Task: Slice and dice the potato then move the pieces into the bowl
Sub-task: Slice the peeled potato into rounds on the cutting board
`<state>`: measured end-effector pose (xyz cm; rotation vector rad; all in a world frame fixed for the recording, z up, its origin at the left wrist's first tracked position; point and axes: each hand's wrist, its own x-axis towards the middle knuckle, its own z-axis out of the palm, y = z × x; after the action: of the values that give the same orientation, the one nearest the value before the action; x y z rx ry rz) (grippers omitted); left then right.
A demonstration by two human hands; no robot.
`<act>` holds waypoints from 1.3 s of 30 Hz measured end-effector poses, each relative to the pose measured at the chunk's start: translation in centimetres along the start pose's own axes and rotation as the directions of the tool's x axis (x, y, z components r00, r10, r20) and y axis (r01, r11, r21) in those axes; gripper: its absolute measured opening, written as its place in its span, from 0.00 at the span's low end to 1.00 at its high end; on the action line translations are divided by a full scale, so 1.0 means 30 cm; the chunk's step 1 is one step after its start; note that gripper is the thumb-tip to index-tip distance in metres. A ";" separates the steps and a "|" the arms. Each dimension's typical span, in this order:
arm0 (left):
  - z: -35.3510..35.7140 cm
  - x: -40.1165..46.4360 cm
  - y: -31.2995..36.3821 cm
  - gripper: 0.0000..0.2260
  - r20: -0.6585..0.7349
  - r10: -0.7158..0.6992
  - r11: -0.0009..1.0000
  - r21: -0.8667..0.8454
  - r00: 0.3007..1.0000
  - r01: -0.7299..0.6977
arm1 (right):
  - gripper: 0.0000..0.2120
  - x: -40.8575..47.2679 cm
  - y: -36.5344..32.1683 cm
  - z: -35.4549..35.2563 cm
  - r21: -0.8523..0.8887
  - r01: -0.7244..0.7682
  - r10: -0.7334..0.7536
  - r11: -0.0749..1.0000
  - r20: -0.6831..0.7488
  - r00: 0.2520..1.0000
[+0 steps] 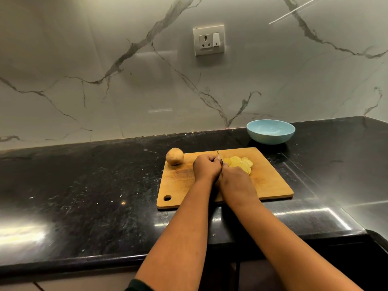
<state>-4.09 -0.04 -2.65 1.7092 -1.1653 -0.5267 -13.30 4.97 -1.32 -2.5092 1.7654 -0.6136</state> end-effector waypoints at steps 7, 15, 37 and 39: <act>0.002 0.016 -0.007 0.16 0.003 -0.009 1.000 0.014 1.000 0.009 | 0.13 0.041 0.009 -0.006 0.075 -0.041 0.036 0.996 0.069 0.997; -0.002 0.012 -0.013 0.12 0.021 0.002 1.000 0.006 1.000 -0.002 | 0.13 0.053 0.010 -0.045 0.084 -0.083 0.070 0.993 0.150 0.986; -0.018 0.025 -0.052 0.12 0.009 -0.138 0.971 -0.194 0.990 0.137 | 0.18 -0.018 0.141 -0.230 -0.018 -0.085 0.085 0.996 0.393 0.916; -0.023 0.028 -0.056 0.12 0.021 -0.143 0.971 -0.190 0.989 0.145 | 0.15 -0.035 0.190 -0.243 0.195 -0.172 0.081 0.965 0.403 0.912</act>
<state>-2.40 -0.33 -3.67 1.6336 -0.9671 -0.7117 -21.09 5.39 3.76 -2.1544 1.5923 -0.2603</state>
